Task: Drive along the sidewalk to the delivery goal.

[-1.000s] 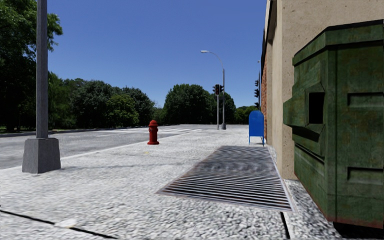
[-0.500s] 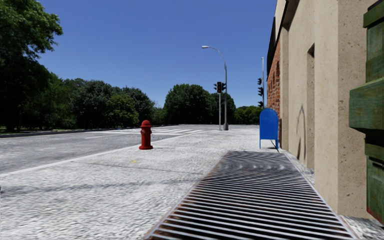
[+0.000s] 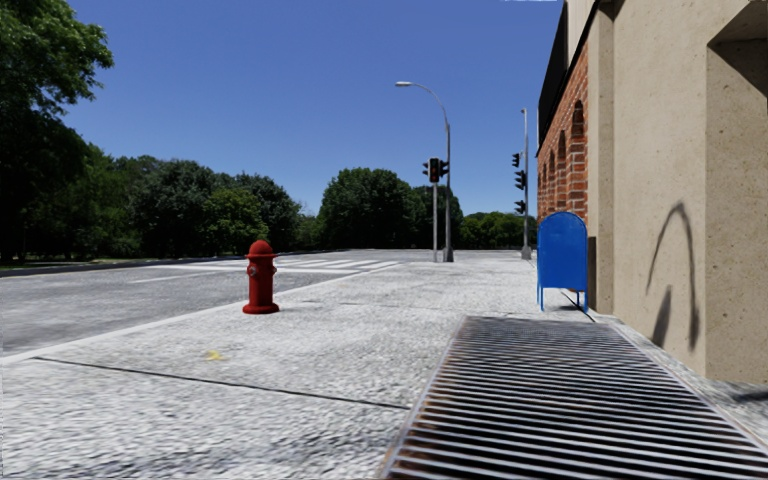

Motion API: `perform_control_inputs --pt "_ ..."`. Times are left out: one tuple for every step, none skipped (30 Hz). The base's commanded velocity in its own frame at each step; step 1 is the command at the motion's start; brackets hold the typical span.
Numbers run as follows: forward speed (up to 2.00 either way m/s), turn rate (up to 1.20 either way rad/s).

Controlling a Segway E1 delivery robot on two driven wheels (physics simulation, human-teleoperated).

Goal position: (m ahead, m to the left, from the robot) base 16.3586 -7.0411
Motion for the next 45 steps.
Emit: perform_control_inputs --pt "2.0 -0.35" --pt "2.0 -0.35" --pt "2.0 -0.35" --pt "2.0 -0.35" --pt "2.0 -0.35" --pt "2.0 -0.35" --pt "2.0 -0.43" --pt "2.0 -0.43" --pt "2.0 -0.52" --pt "2.0 -0.46" --pt "2.0 -0.36" --pt "2.0 -0.33" --pt "2.0 -0.33" --pt "2.0 -0.32" --pt "2.0 -0.32" --pt "2.0 -0.32" --pt "2.0 -0.32" --pt "2.0 -0.32" --pt "2.0 -0.32" --pt "2.0 -0.32" --pt "2.0 -0.32" --pt "2.0 -0.32" --pt "2.0 -0.32" --pt "2.0 -0.32" --pt "2.0 -0.32" --pt "2.0 -0.32" --pt "2.0 -0.32" --pt "2.0 -0.32" --pt "2.0 -0.32" --pt "2.0 -0.32" --pt "2.0 -0.32" --pt "2.0 -0.32" --pt "2.0 -0.32" --pt "2.0 -0.32" --pt "2.0 -0.32" --pt "2.0 -0.32" --pt "2.0 -0.32" --pt "2.0 -0.32" --pt "2.0 -0.32" --pt "2.0 -0.32" --pt "2.0 -0.32" --pt "2.0 -0.32" --pt "2.0 -0.32" --pt "2.0 -0.32" --pt "2.0 -0.32"
